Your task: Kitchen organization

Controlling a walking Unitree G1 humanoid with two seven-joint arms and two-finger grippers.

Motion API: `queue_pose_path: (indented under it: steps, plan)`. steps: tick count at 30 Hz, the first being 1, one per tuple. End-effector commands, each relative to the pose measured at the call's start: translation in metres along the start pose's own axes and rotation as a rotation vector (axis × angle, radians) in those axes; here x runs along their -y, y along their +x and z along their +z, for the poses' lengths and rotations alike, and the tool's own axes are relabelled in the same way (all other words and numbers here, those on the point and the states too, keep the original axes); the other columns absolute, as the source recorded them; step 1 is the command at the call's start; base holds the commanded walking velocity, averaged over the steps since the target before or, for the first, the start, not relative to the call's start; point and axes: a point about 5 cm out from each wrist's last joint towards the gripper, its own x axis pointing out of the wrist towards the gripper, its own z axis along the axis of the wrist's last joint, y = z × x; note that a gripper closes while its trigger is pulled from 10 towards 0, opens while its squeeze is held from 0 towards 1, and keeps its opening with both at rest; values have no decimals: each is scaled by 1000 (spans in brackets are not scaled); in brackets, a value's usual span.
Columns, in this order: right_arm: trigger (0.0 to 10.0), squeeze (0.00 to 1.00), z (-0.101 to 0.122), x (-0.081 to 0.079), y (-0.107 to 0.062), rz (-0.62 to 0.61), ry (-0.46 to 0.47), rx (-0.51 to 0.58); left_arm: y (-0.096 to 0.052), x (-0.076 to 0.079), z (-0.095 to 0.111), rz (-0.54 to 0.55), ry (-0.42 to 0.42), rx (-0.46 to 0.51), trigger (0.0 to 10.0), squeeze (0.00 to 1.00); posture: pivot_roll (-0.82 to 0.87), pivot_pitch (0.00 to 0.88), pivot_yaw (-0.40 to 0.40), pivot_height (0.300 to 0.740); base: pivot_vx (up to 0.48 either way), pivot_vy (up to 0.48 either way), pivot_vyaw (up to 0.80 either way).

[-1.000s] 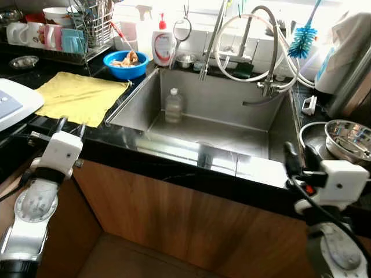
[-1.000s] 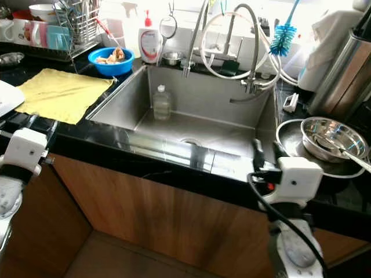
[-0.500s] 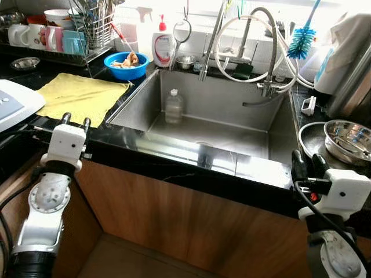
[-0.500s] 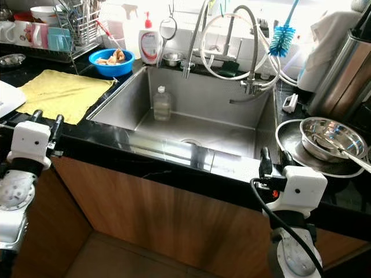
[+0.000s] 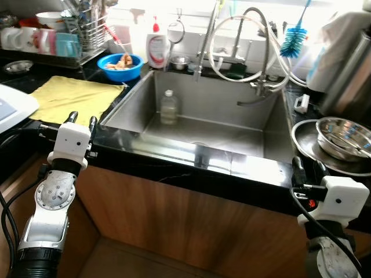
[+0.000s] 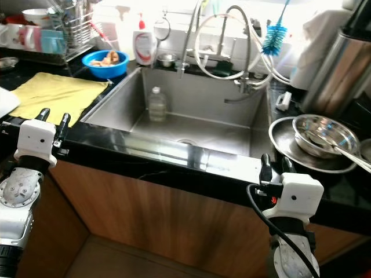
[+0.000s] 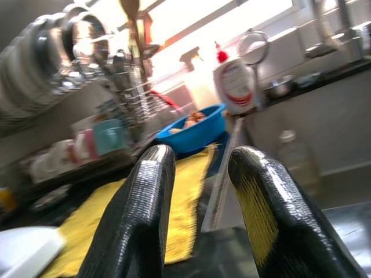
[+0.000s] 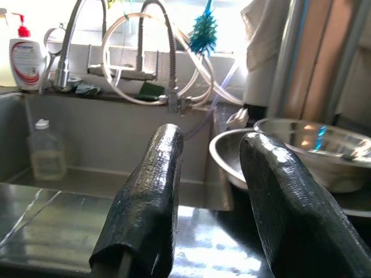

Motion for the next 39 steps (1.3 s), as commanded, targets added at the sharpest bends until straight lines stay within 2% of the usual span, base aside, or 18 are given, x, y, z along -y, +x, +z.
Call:
queue_pose_path:
  steps: [1, 16, 33, 39]
  plan:
    - [10000, 0, -2, -2, 2, 6, -6, -11, 6, -1, 5, 6, -3, 19, 10000, 0, 45, 0, -44, 740, 0, 0, -644]
    - [10000, 0, -3, -12, 6, 45, -7, -17, 13, 3, 9, 10, -26, 29, 10000, 0, 47, 0, -47, 740, 0, 0, -647]
    - [10000, 0, -3, -17, 9, 60, 4, -15, 18, 2, 14, 7, -25, 40, 10000, 0, 52, 0, -42, 740, 0, 0, -647]
    - [10000, 0, -3, -17, 9, 61, 2, -15, 18, 5, 15, 2, -30, 41, 10000, 0, 52, 0, -42, 740, 174, 0, -645]
